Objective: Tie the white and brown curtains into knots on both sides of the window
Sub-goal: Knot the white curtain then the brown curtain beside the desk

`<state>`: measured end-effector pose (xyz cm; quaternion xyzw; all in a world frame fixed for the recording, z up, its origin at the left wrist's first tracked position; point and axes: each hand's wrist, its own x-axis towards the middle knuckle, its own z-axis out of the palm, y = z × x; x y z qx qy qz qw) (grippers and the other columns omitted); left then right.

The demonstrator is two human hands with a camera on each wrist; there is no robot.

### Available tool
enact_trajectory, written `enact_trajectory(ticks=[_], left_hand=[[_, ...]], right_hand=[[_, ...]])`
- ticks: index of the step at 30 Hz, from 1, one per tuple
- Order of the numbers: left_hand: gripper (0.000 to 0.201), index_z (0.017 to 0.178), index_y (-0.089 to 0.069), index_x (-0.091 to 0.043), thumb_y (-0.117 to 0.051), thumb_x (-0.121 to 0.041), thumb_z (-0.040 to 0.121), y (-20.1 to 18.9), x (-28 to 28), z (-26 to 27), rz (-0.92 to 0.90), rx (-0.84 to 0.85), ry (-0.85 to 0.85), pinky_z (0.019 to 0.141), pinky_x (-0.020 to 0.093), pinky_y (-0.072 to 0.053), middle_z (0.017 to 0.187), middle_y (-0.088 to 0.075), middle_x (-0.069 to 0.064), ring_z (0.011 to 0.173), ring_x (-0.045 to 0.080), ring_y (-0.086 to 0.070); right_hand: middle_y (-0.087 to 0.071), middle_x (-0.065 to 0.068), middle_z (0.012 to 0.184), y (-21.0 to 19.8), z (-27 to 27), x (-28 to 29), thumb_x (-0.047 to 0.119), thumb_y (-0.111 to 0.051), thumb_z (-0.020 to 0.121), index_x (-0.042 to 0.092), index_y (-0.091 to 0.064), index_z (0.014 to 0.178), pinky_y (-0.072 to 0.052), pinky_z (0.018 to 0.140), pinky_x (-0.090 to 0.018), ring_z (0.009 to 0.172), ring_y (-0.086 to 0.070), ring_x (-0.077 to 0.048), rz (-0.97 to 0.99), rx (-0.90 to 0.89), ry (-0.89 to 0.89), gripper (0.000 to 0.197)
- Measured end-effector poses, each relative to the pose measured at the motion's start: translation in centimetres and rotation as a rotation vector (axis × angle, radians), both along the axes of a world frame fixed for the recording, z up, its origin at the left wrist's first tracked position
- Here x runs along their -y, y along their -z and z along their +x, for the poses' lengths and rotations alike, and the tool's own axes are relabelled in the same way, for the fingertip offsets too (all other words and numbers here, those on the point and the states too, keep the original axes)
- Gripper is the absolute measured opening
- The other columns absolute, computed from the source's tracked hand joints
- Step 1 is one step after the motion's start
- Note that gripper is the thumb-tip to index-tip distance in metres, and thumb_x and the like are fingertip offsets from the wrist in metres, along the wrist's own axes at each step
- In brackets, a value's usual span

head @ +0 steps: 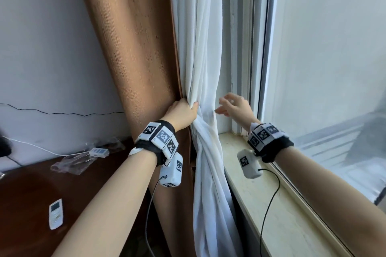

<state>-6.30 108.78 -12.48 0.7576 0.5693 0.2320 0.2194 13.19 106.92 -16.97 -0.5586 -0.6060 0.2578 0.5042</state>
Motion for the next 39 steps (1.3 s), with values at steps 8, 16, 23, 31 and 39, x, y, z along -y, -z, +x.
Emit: enact_trajectory(ticks=[8, 16, 23, 31, 39], left_hand=[[0.053, 0.136, -0.045, -0.006, -0.04, -0.041, 0.097, -0.3, 0.7, 1.3, -0.005, -0.01, 0.034, 0.109, 0.042, -0.036, 0.14, -0.047, 0.022, 0.13, 0.037, -0.044], [0.055, 0.138, -0.044, -0.008, -0.04, -0.043, 0.097, 0.2, -0.1, 1.3, 0.003, -0.006, 0.064, 0.11, 0.042, -0.035, 0.141, -0.047, 0.02, 0.132, 0.036, -0.042], [0.055, 0.138, -0.044, -0.009, -0.038, -0.044, 0.097, 0.0, -0.3, 1.5, 0.015, -0.042, 0.06, 0.111, 0.041, -0.034, 0.142, -0.046, 0.02, 0.133, 0.036, -0.041], [0.053, 0.133, -0.046, -0.004, -0.038, -0.042, 0.097, -0.1, -0.8, 0.4, 0.019, -0.057, -0.026, 0.107, 0.042, -0.038, 0.136, -0.049, 0.025, 0.127, 0.04, -0.045], [0.046, 0.128, -0.048, -0.002, -0.041, -0.036, 0.097, -0.4, -0.4, 1.2, 0.032, -0.067, -0.094, 0.104, 0.041, -0.04, 0.133, -0.049, 0.028, 0.124, 0.044, -0.046]], right_hand=[[-0.053, 0.005, 0.129, 2.9, -1.8, -5.4, 0.038, -0.051, 0.081, 0.042, -0.037, 0.139, -0.037, 0.097, -0.045, 0.115, -0.049, -0.02, -0.486, -0.289, -0.2, 0.06], [-0.051, 0.002, 0.065, 3.7, -2.6, -5.8, 0.006, -0.038, 0.094, 0.023, -0.066, 0.103, -0.035, 0.044, -0.019, 0.046, -0.043, -0.005, -0.319, -0.265, -0.126, 0.034], [-0.063, 0.001, 0.085, 3.4, -1.3, -5.7, 0.008, -0.044, 0.095, 0.014, -0.058, 0.106, -0.048, 0.064, -0.019, 0.071, -0.061, -0.004, -0.21, -0.231, -0.04, 0.019], [-0.042, 0.0, 0.078, 4.0, 1.3, -2.5, 0.015, -0.035, 0.098, 0.017, -0.042, 0.08, -0.034, 0.068, -0.029, 0.074, -0.039, -0.015, -0.071, -0.264, 0.153, 0.019], [-0.033, 0.01, 0.056, 2.6, -2.8, 5.3, 0.011, -0.04, 0.1, 0.018, -0.041, 0.093, -0.026, 0.045, -0.017, 0.045, -0.028, -0.002, 0.206, -0.147, 0.081, 0.011]])
